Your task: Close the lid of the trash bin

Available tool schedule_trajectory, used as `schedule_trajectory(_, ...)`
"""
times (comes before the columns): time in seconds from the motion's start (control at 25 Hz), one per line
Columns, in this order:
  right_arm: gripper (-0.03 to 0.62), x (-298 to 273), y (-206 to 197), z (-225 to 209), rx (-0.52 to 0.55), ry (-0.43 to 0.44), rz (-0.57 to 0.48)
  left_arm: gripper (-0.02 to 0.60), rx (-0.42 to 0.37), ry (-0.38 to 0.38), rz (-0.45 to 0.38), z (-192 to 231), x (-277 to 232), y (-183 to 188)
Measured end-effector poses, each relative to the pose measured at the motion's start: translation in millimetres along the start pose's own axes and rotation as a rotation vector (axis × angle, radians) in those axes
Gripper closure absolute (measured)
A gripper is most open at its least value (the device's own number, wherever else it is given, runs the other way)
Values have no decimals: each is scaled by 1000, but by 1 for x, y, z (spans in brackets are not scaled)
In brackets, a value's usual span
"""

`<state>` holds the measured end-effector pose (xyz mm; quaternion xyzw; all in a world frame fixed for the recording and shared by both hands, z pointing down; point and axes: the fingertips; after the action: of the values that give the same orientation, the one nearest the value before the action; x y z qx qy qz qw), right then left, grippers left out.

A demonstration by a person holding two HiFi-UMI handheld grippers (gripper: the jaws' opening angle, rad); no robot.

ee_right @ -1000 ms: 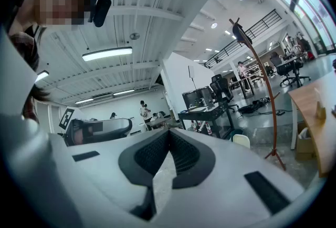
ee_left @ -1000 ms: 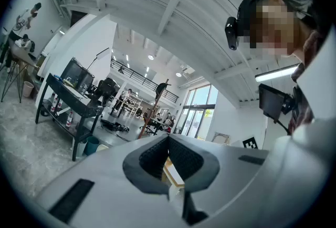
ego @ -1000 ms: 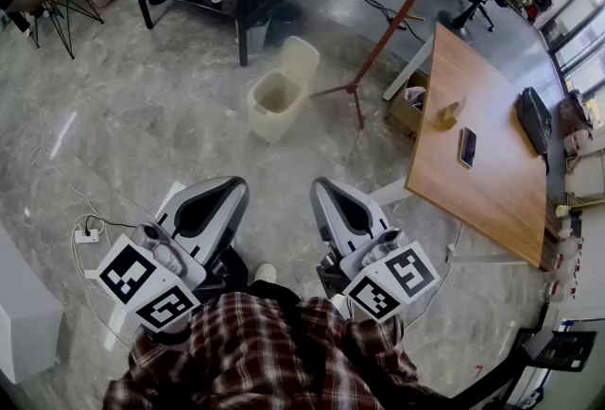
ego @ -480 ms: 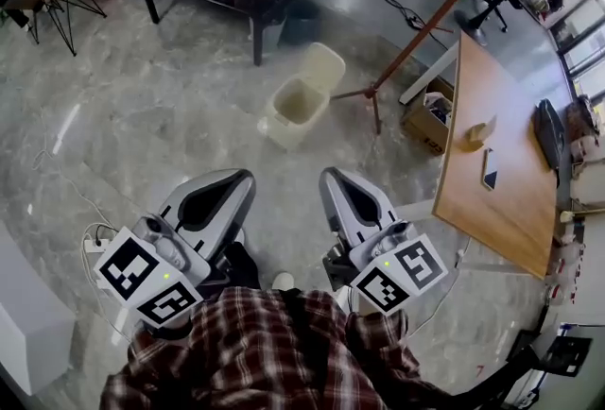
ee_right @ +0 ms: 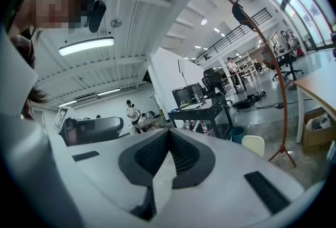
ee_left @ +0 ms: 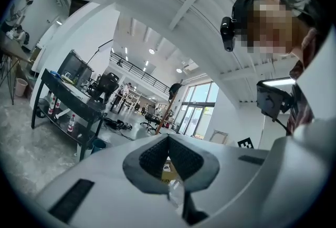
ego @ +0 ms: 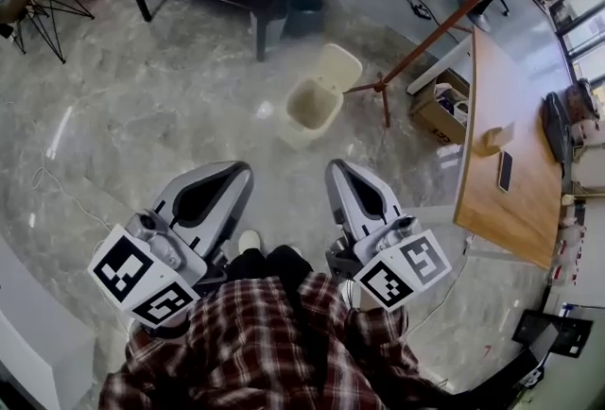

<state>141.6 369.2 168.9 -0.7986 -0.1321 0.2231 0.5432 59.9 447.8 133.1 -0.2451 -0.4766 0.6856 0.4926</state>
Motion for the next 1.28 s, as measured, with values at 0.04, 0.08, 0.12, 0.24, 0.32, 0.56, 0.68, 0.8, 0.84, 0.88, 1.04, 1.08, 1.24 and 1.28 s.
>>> schedule_trajectory(0.04,582,-5,0,-3,0,-13,2,571,9,-7,1,7,-2,0)
schedule_trajectory(0.08,582,-10,1,-6,0,-26,2,571,17,-13,2,14,-4,0)
schedule_trajectory(0.12,582,-15,3,-10,-1,-36,2,571,24,-17,4,21,-7,0)
schedule_trajectory(0.24,582,-30,9,-25,-2,-55,9,571,38,-29,9,38,-23,1)
schedule_trajectory(0.32,582,-41,15,-40,-4,-58,14,571,39,-33,11,48,-41,4)
schedule_trajectory(0.56,582,-82,44,-88,14,-38,1,571,25,-38,1,87,-103,13)
schedule_trajectory(0.68,582,-103,63,-113,31,-26,-5,571,10,-38,-20,104,-136,24)
schedule_trajectory(0.8,582,-120,85,-144,48,-9,-8,571,-5,-23,-44,120,-173,34)
schedule_trajectory(0.84,582,-124,91,-155,50,-6,-8,571,-9,-18,-49,123,-185,37)
schedule_trajectory(0.88,582,-128,97,-166,49,-6,-9,571,-12,-13,-52,126,-194,38)
schedule_trajectory(1.04,582,-142,109,-187,25,0,-6,571,-20,9,-49,135,-212,45)
schedule_trajectory(1.08,582,-146,109,-188,21,7,-3,571,-20,15,-46,139,-214,46)
schedule_trajectory(1.24,582,-164,111,-197,12,13,7,571,-19,20,-28,157,-227,50)
schedule_trajectory(1.28,582,-169,112,-200,9,5,8,571,-17,13,-22,161,-231,51)
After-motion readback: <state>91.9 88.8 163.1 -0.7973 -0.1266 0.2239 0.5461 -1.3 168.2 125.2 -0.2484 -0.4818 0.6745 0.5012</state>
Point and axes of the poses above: the fingertips, and each gripper's own axes: x backward along the fingers, z to its left, y out of its top, and after that the axes turned 14 degrees about -y, right-handed
